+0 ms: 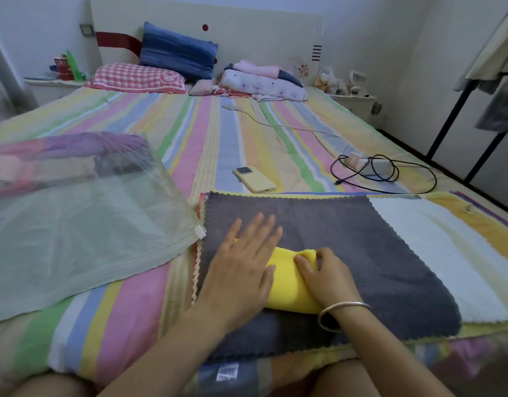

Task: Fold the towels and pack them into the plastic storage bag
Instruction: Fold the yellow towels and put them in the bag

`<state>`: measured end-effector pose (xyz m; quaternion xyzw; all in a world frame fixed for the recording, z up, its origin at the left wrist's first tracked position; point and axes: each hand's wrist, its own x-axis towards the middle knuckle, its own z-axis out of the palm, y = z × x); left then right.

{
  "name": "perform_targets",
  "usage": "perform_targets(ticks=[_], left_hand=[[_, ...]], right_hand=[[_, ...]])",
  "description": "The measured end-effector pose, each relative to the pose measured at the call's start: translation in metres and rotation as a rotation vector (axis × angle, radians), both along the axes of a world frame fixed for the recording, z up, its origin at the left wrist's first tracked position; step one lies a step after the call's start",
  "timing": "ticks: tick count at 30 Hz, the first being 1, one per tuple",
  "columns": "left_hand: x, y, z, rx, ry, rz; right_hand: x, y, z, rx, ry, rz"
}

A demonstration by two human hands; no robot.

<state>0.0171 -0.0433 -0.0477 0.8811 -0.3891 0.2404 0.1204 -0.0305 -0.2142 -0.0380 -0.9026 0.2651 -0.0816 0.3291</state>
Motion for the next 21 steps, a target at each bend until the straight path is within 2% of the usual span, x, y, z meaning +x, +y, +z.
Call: perform_targets(ticks=[2, 4, 5, 6, 8, 9, 11, 13, 14, 16, 19, 21], left_hand=[[0.0, -0.001, -0.012, 0.169, 0.145, -0.02], [0.002, 0.0, -0.018, 0.236, 0.249, 0.002], [0.004, 0.0, -0.018, 0.261, 0.288, 0.002], [0.005, 0.0, -0.017, 0.277, 0.311, -0.015], [0.008, 0.003, -0.015, 0.221, 0.388, -0.082], [0.01, 0.005, -0.015, 0.122, 0.474, -0.128], [0.014, 0.013, -0.014, -0.179, 0.741, -0.204], [0.017, 0.022, -0.009, -0.523, 0.977, -0.253], [0.019, 0.026, -0.006, -0.662, 1.006, -0.231], [0.019, 0.033, -0.002, -0.796, 0.942, -0.101], [0.014, 0.038, 0.003, -0.768, 0.8, 0.121], [0.011, 0.041, 0.009, -0.715, 0.8, 0.249]], right_hand=[[-0.002, 0.003, 0.005, -0.062, -0.059, 0.007], [-0.003, 0.009, 0.011, -0.439, -0.242, 0.147], [-0.001, 0.011, 0.014, -0.62, -0.374, 0.261], [0.001, 0.013, 0.018, -0.741, -0.427, 0.401], [0.004, 0.021, 0.03, -0.758, -0.259, 0.693], [0.004, 0.024, 0.036, -0.661, -0.101, 0.787], [0.011, 0.023, 0.046, -0.47, 0.176, 0.849], [0.02, 0.023, 0.052, -0.475, 0.339, 0.851], [0.022, 0.024, 0.052, -0.508, 0.406, 0.857], [0.025, 0.026, 0.052, -0.588, 0.478, 0.872], [0.024, 0.03, 0.052, -0.693, 0.523, 0.877], [0.024, 0.03, 0.053, -0.738, 0.535, 0.864]])
